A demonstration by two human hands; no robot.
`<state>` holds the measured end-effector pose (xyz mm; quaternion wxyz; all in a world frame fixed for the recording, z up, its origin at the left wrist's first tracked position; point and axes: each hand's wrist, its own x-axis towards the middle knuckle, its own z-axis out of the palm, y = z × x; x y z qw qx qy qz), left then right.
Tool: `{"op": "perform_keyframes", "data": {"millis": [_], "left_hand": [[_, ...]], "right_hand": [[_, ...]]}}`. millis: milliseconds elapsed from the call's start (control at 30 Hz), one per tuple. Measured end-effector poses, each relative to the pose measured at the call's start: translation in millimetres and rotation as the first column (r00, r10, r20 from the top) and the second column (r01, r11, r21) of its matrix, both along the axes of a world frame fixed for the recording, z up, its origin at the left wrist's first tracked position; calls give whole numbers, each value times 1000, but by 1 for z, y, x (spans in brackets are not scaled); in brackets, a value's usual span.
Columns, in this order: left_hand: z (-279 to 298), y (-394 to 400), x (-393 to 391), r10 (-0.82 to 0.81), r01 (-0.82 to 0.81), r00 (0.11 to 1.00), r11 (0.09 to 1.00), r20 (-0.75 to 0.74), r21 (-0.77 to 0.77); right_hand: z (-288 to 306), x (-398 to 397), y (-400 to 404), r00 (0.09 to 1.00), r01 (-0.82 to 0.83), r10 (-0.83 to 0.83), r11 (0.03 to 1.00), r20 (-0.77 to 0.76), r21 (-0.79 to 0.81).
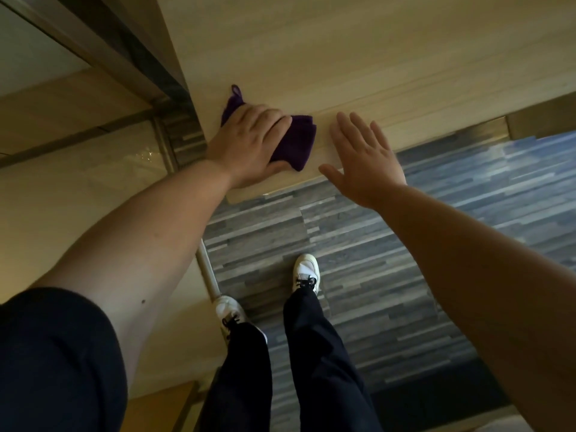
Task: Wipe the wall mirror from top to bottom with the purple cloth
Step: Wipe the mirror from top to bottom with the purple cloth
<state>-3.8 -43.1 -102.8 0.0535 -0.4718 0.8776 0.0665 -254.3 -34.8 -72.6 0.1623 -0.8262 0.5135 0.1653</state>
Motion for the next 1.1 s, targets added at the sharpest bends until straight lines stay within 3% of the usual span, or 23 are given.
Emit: {"op": "perform_keyframes", "data": {"millis": [300, 433, 767, 1100], "left_hand": [[23, 17, -1, 64, -63, 998, 996, 21, -57], [62, 27, 25, 189, -207, 976, 958, -107, -200], [302, 51, 144, 408, -436, 896, 732, -176, -524], [554, 106, 284, 535, -404, 829, 376, -161, -834]], "right_hand": [[32, 25, -3, 1000, 2, -1, 1000, 22, -25], [75, 51, -10, 999, -23, 26, 998, 44, -60], [296, 168, -19, 941, -157, 241, 932, 236, -325], [515, 307, 5, 816, -215, 515, 694, 264, -687]]}}
